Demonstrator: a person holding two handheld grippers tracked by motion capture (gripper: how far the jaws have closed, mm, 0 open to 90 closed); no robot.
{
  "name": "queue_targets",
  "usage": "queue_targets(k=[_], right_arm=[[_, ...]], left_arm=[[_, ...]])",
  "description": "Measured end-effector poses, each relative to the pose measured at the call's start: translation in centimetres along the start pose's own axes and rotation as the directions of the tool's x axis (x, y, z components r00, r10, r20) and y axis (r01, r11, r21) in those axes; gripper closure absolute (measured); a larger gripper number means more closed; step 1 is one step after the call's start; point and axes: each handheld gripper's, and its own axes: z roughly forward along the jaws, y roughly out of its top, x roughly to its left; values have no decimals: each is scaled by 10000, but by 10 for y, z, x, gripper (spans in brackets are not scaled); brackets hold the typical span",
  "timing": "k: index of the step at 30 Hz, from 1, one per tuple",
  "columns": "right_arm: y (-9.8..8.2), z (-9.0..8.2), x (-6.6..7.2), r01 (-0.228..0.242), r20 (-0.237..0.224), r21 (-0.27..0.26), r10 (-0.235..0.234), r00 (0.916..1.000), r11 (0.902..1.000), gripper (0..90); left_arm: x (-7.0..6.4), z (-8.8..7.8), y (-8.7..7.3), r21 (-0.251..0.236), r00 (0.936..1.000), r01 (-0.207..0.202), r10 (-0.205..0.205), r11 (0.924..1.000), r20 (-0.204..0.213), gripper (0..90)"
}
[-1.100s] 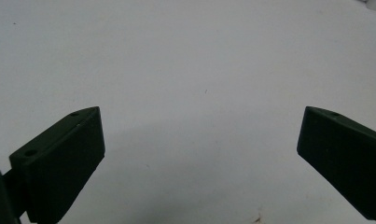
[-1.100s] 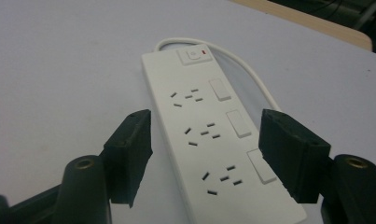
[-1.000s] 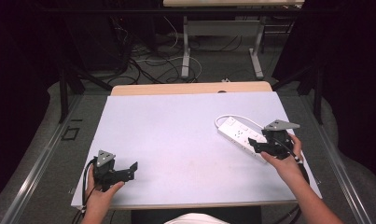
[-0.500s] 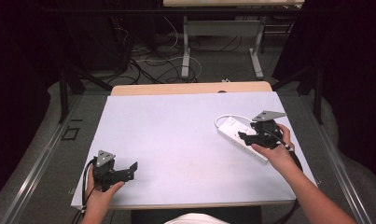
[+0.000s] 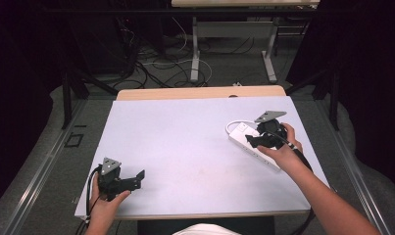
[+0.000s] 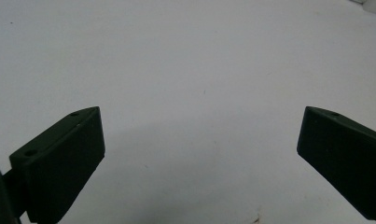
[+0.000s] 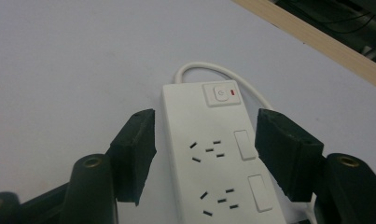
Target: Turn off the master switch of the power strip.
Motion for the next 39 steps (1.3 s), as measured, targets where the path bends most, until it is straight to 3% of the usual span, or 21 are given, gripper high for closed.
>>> queue_targets(k=[12,26,39], right_arm=[[14,17,-12,-555,20,513,554,9985,9971,400],[23,30,-23,-1056,-83,404,1060,9943,9936,462],[28,45,-33,-1937,-52,181,1938,9810,9809,538]], left_arm=[[1,0,0,78,9999,65,-66,9999,83,11],[2,1,0,176,9998,60,-63,9998,197,15],[1,2,0,131,9996,59,-63,9999,289,16]])
